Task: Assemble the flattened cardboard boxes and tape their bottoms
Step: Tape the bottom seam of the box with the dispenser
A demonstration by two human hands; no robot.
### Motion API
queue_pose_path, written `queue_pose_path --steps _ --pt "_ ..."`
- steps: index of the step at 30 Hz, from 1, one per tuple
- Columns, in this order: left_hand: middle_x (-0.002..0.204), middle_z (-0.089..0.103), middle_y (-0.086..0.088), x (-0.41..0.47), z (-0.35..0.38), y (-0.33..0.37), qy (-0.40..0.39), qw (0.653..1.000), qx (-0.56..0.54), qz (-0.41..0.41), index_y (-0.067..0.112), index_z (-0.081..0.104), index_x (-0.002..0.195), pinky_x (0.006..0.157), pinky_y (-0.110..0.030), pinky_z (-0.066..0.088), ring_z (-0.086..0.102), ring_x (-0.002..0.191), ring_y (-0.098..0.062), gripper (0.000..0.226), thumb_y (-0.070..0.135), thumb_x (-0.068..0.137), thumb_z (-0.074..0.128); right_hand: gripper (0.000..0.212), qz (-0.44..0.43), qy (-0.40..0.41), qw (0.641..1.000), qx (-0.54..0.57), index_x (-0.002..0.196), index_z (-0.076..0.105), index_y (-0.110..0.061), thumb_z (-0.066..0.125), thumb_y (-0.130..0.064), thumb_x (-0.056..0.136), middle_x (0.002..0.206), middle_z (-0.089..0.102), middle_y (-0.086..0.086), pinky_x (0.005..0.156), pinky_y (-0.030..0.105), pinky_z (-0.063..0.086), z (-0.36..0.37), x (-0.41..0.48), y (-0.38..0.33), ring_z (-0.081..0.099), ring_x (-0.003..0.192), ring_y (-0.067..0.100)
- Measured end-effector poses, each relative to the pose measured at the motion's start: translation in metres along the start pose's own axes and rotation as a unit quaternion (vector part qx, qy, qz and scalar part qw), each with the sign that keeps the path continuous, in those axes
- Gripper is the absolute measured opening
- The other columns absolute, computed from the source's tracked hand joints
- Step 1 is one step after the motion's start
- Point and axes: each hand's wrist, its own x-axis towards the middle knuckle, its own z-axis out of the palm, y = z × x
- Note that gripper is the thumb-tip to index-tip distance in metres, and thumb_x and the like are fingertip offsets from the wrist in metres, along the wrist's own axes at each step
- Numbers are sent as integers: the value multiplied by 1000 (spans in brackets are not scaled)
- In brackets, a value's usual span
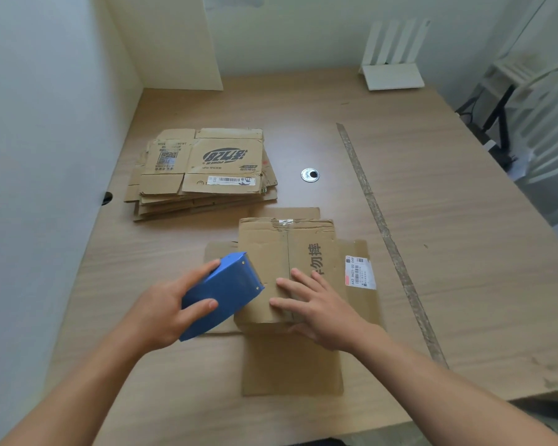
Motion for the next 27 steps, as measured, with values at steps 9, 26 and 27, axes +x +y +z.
queue_pose_path --steps 9,26,27 --pt "91 72 7 -10 2 16 96 955 174 219 23 55 140 63 -13 31 51 77 -14 59 54 91 47 53 82 123 943 300 144 47 -37 65 -37 95 142 48 -18 118 33 29 -50 8 -4 31 140 0" --pt "85 67 7 1 2 26 110 913 200 338 27 45 143 67 -32 50 62 70 -19 50 43 97 54 11 89 195 876 432 100 78 -14 70 -16 92 100 69 -7 83 32 54 -64 16 -24 65 98 10" --pt "87 68 7 1 2 27 102 920 185 330 27 45 143 69 -30 49 61 72 -18 52 43 95 54 11 95 189 875 436 99 78 -14 70 -16 92 99 68 -9 84 31 53 -63 15 -25 64 98 9"
